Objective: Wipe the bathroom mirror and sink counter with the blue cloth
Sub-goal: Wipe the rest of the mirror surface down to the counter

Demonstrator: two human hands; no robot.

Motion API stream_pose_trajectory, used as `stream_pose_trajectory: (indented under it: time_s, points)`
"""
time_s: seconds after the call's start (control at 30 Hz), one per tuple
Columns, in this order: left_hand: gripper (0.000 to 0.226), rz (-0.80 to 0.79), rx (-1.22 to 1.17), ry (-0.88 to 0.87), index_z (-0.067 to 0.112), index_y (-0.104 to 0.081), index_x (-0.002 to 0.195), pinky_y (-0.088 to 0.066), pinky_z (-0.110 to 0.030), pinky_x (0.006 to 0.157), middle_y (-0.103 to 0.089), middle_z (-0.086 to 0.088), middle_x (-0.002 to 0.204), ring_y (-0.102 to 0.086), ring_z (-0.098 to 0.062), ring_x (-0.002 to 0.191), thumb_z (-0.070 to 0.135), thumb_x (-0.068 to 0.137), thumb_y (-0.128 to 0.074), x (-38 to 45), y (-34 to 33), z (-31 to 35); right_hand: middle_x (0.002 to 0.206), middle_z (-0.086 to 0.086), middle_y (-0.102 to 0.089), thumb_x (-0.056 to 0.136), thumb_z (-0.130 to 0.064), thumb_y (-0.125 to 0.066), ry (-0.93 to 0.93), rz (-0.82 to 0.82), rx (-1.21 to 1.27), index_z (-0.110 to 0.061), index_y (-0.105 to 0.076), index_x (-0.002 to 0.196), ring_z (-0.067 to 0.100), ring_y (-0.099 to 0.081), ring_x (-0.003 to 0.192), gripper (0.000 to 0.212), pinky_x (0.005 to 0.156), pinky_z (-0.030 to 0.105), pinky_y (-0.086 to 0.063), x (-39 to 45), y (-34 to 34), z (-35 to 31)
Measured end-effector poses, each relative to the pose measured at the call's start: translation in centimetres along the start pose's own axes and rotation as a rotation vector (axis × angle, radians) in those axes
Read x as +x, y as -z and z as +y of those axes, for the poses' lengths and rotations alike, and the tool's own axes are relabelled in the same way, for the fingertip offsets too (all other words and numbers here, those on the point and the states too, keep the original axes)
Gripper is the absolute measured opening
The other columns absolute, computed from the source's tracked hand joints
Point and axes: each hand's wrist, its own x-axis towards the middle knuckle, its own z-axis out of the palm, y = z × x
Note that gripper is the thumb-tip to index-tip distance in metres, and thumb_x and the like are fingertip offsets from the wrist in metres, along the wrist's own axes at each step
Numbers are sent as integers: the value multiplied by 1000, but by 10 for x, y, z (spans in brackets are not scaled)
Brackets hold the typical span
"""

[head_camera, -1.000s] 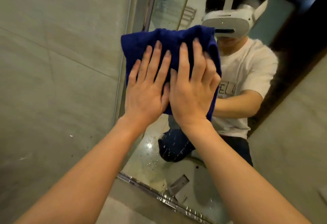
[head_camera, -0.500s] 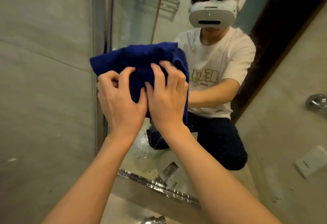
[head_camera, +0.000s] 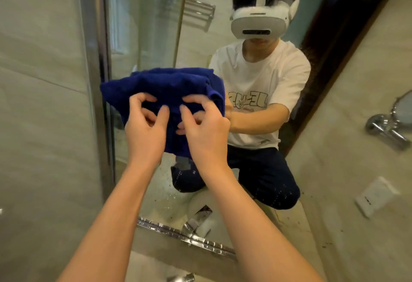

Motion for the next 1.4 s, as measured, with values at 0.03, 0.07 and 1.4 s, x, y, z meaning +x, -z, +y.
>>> stream_pose_trajectory:
  time_s: [0.03, 0.07, 1.4]
  points:
    - [18, -8, 29, -17, 27, -49, 107, -45, -25, 65, -51, 4, 71, -51, -3, 62, 23, 95, -61, -11, -12, 5, 59, -3, -67, 94, -25, -62, -9, 22, 9, -36, -57, 98, 6, -69, 61, 13, 69, 42, -59, -4, 16, 5]
    - [18, -32, 56, -40, 27, -50, 105, -46, -28, 67, -52, 4, 73, -51, -6, 65, 24, 93, -63, -24, -25, 10, 60, -2, -69, 93, -24, -64, -20, 59, 20, -34, -58, 97, 6, -69, 60, 12, 69, 41, -60, -9, 34, 11]
    - [39, 22, 58, 168, 21, -53, 100, -54, -45, 85, -59, 6, 91, -61, -14, 85, 45, 79, -75, -91, -103, 65, 59, -2, -71, 84, -32, -74, -302, 322, 287, -14, -68, 72, 9, -70, 60, 23, 76, 41, -59, -26, 121, 32]
